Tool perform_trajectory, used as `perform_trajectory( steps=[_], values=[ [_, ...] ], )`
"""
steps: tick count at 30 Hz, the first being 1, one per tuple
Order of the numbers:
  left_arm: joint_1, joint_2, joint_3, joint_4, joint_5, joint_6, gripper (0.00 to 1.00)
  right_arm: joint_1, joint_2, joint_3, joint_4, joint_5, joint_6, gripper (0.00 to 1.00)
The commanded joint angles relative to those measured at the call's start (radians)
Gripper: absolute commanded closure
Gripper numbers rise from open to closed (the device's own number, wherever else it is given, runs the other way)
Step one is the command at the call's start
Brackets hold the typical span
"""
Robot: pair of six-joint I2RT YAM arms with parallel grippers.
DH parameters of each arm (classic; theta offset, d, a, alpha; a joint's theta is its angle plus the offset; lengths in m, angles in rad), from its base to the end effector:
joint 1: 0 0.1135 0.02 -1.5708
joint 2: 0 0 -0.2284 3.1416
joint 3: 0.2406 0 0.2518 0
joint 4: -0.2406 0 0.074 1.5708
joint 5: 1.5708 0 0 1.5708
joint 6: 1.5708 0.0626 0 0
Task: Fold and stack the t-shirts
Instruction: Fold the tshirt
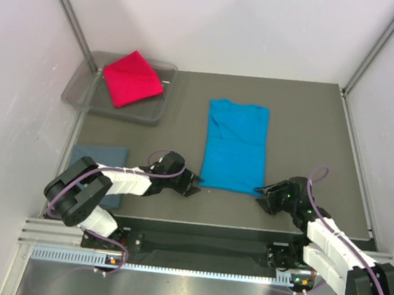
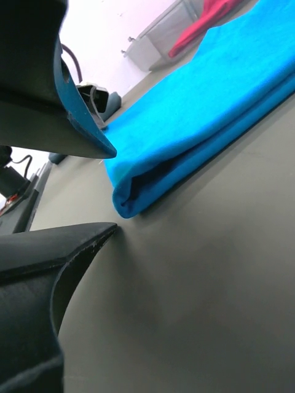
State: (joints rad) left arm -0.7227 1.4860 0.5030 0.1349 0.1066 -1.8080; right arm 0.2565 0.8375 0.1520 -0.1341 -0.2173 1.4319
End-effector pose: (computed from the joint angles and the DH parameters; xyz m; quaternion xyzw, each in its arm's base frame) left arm 0.2028 -0.1878 0.0687 -0.4662 0.8096 -0.3517 0.0586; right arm 0.1771 0.0604 0.0761 0.4797 0.7917 0.3396 0.1669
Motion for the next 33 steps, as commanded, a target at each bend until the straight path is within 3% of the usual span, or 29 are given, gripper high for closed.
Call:
perform_trajectory(
  steps=[1, 11, 14, 19, 22, 33],
  values=[
    [-0.003, 0.028, 0.011, -0.004, -0.053, -0.037, 0.54, 0.032, 0.032, 0.018, -0.028, 0.104, 0.021, 0.53],
    [-0.003, 0.069, 0.039, -0.035, -0.05, -0.037, 0.55, 0.032, 0.07, 0.027, -0.032, 0.156, 0.038, 0.59],
    [-0.001, 0.085, 0.037, -0.021, -0.048, -0.037, 0.67, 0.032, 0.127, 0.04, -0.01, 0.145, 0.018, 0.61],
    [0.002, 0.112, 0.039, 0.028, -0.022, -0.013, 1.0, 0.033, 0.15, 0.064, -0.042, 0.127, -0.033, 0.9],
    [0.0, 0.091, 0.037, 0.011, -0.005, 0.013, 1.0, 0.033, 0.112, 0.086, -0.116, 0.121, -0.097, 0.99],
    [-0.06, -0.233, -0.057, -0.19, -0.053, 0.036, 1.0, 0.05, -0.153, 0.115, -0.334, 0.055, -0.254, 1.0]
  ],
)
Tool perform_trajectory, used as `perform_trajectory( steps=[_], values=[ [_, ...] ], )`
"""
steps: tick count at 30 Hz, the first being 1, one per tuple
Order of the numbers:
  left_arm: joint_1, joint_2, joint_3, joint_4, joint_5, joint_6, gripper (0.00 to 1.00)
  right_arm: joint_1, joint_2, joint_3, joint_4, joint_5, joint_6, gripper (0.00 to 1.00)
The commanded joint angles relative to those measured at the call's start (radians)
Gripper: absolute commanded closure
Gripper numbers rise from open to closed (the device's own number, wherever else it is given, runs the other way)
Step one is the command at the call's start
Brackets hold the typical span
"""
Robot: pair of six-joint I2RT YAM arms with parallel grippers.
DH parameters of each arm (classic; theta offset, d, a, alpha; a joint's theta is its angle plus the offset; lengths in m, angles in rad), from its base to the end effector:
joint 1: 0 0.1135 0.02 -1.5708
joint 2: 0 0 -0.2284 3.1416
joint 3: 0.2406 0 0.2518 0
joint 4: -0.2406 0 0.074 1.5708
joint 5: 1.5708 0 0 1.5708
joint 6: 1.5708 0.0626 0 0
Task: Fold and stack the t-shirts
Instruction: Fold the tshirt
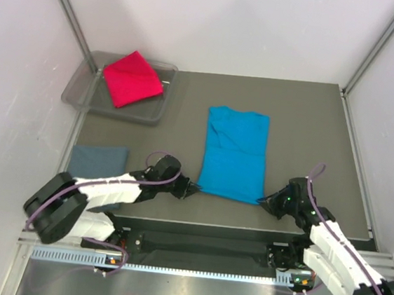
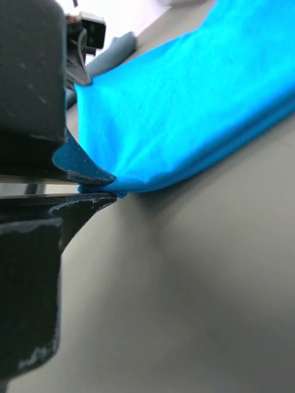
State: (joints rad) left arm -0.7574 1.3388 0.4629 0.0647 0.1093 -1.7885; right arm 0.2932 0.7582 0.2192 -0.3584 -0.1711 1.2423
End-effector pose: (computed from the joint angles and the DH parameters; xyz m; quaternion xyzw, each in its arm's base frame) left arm 0.1871 -0.1863 0.0876 -0.4396 0.8168 -0.3688 0.0601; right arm 0.1687 0.0621 0.0905 0.4046 0.8494 0.2866 0.1808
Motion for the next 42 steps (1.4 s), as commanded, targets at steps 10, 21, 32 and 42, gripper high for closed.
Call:
perform_trajectory(
  steps=[10, 21, 32, 42],
  values=[
    [-0.204, -0.319, -0.003, -0.296, -0.157, -0.057, 1.0, 0.138, -0.241, 0.137, -0.318, 0.044, -0.037, 1.0],
    [-0.111, -0.138, 0.331, -0.368, -0.223, 0.253, 1.0, 0.136, 0.134, 0.534, -0.241, 0.064, -0.257, 1.0],
    [0.231, 0.198, 0.603, -0.216, 0.068, 0.459, 1.0, -0.045, 0.603, 0.866, -0.113, -0.096, -0.403, 1.0],
    [0.357, 0.551, 0.922, -0.192, 0.243, 0.525, 1.0, -0.129, 0.868, 1.083, -0.094, -0.168, -0.446, 1.0]
  ],
)
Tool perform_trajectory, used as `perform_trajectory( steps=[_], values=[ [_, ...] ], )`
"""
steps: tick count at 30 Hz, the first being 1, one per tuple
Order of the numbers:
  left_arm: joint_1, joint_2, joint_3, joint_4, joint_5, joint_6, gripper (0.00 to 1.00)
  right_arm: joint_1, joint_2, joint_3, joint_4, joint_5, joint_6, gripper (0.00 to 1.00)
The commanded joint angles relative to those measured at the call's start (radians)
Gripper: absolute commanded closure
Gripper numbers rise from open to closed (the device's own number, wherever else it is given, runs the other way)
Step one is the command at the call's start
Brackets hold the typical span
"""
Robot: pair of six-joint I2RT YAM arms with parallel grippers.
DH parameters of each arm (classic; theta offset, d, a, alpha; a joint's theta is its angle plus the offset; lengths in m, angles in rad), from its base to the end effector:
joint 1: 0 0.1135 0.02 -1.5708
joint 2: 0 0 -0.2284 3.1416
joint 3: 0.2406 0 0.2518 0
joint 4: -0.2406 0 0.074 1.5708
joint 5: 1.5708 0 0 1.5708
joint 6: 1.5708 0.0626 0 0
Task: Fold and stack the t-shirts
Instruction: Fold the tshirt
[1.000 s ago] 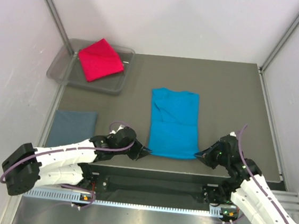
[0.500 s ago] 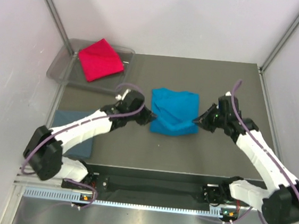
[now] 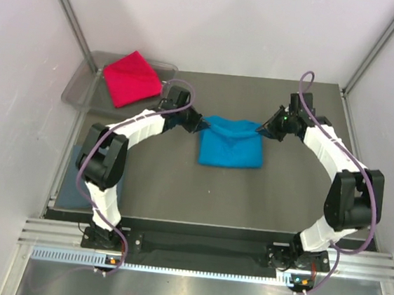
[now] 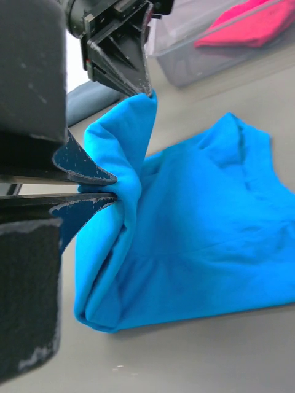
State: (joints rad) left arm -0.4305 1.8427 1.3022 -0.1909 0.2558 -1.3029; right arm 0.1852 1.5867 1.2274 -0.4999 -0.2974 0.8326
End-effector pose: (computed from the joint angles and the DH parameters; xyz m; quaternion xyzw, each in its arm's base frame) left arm 0.3769 -0.1905 0.1692 -0.3356 0.8429 -0.3835 0.1728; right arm 0.3515 0.0845 0.2107 0.2459 0.8953 0.2891 0.2332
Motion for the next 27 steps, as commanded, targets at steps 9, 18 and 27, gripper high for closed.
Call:
perform_trajectory(
  steps=[9, 18, 27],
  values=[
    [0.09, 0.165, 0.184, 0.077, 0.131, 0.011, 1.0, -0.052, 0.182, 0.156, 0.072, -0.075, -0.053, 1.0],
    [0.104, 0.263, 0.227, 0.122, 0.16, 0.002, 1.0, -0.073, 0.279, 0.205, 0.072, -0.095, -0.067, 1.0],
    [0.128, 0.331, 0.293, 0.111, 0.155, 0.011, 1.0, -0.089, 0.352, 0.253, 0.086, -0.106, -0.069, 0.98]
  ],
)
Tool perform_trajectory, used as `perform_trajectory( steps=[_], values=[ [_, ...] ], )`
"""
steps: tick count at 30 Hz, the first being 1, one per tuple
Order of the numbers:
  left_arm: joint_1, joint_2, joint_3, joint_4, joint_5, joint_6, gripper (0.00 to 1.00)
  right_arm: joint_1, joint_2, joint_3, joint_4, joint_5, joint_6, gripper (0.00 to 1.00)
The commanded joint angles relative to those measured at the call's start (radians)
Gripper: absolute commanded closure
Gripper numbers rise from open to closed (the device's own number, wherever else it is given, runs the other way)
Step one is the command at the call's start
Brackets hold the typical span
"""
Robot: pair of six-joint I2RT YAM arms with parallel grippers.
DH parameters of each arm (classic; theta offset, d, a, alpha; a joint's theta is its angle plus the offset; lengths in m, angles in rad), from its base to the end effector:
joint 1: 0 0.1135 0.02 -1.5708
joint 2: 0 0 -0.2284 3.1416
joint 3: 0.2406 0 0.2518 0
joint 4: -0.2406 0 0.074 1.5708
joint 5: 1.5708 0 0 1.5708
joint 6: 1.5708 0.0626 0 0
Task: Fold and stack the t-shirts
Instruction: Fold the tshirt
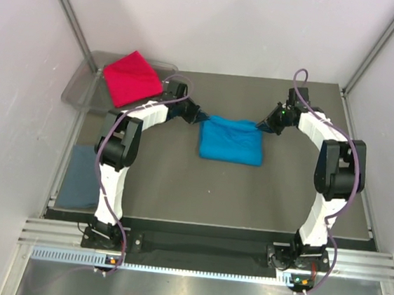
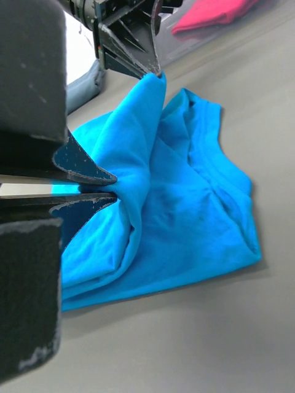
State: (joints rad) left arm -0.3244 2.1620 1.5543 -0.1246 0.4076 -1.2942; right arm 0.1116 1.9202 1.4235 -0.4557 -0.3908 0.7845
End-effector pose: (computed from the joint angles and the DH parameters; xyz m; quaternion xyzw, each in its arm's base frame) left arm 0.4471 -0.1765 0.1249 -0.3440 0.8298 -0.4161 0.1413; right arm 0.4130 0.0703 0.1569 0.2527 0.9016 0.2960 0.1889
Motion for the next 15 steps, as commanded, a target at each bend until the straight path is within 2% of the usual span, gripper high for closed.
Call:
perform_trajectory(
  steps=[1, 7, 13, 15],
  values=[
    [0.025, 0.018, 0.047, 0.046, 0.005, 0.001, 1.0, -0.018, 0.026, 0.069, 0.04, -0.011, -0.019, 0.98],
    [0.039, 0.067, 0.076, 0.043, 0.016, -0.02, 1.0, -0.032, 0.089, 0.107, 0.058, -0.025, 0.001, 0.96],
    [0.05, 0.12, 0.142, -0.001, 0.026, -0.004, 1.0, -0.043, 0.149, 0.161, 0.057, -0.029, 0.016, 0.89],
    [0.053, 0.127, 0.147, -0.004, 0.027, -0.01, 0.92, -0.049, 0.175, 0.179, 0.054, -0.037, 0.015, 0.83]
  ],
)
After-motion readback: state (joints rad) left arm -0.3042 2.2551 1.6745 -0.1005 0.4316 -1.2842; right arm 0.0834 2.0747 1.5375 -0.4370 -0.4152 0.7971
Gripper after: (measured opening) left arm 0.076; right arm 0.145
